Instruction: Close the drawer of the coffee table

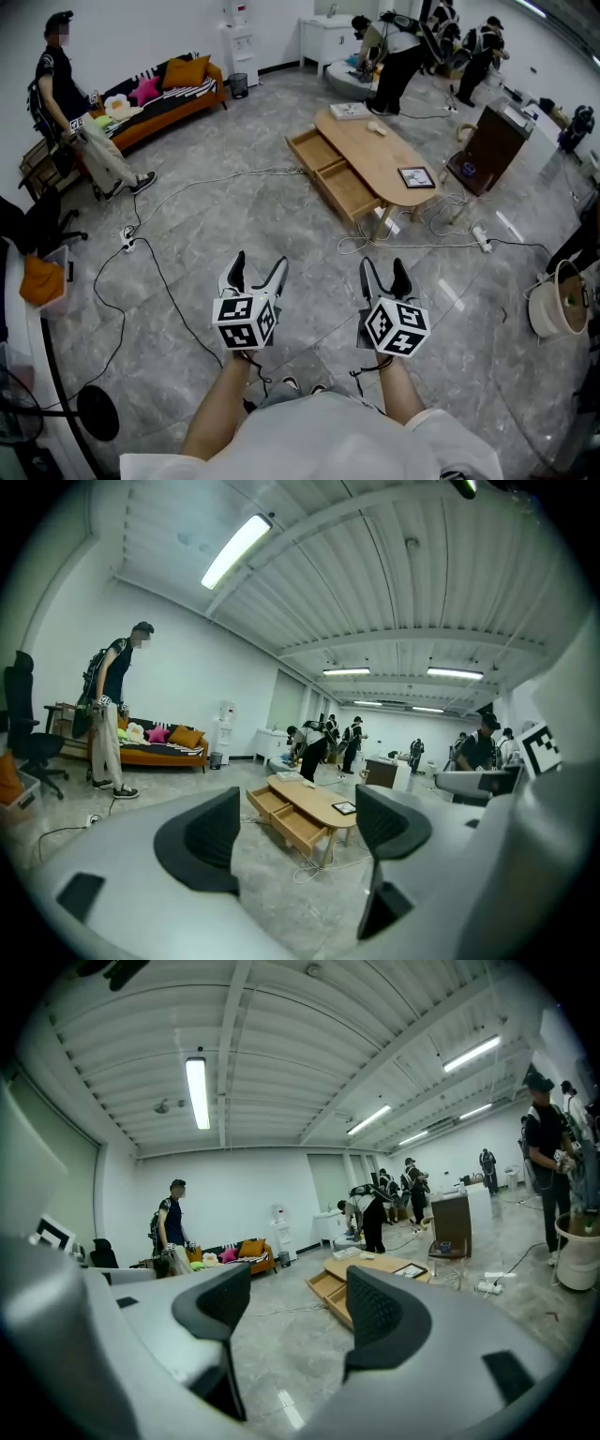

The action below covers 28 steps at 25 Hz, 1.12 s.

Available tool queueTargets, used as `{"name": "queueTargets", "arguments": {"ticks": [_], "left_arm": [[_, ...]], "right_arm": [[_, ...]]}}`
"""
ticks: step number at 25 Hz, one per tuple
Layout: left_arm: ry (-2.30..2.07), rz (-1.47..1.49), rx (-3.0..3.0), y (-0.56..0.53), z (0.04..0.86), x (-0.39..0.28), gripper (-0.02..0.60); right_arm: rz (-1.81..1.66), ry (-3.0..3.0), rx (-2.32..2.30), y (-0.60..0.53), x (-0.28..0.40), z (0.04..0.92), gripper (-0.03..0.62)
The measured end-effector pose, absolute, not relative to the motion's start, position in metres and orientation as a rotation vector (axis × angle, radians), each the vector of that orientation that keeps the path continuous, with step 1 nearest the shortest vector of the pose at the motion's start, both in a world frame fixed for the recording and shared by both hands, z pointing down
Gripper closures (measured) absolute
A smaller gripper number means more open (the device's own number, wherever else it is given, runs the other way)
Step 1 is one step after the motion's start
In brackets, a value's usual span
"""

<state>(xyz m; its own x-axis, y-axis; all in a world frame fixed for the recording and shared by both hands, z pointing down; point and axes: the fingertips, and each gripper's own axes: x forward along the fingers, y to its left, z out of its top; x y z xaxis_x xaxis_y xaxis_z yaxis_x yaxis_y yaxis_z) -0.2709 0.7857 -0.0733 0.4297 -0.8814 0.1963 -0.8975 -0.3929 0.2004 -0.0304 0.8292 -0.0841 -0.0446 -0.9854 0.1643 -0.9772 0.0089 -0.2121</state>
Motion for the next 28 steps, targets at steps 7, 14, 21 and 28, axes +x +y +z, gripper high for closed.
{"name": "queueTargets", "arguments": {"ticks": [7, 14, 21, 28], "left_arm": [[-1.536, 0.056, 2.396, 0.778, -0.073, -0.281, 0.128], [-1.564, 0.012, 2.376, 0.758, -0.073, -0.299, 0.109], [-1.627, 0.016, 2.361, 0.731, -0.073, -0.325, 0.110], [-1.594, 0.057, 2.331, 0.707, -0.054, -0.329, 0.111]], "right_arm": [[-0.394, 2.185, -2.189, 0.821, -0.034, -0.086, 0.175], [-0.384, 2.145, -2.211, 0.805, -0.038, -0.084, 0.106], [-0.406, 2.115, -2.219, 0.781, -0.052, -0.078, 0.103], [-0.451, 2.087, -2.264, 0.757, -0.045, -0.064, 0.103]]}}
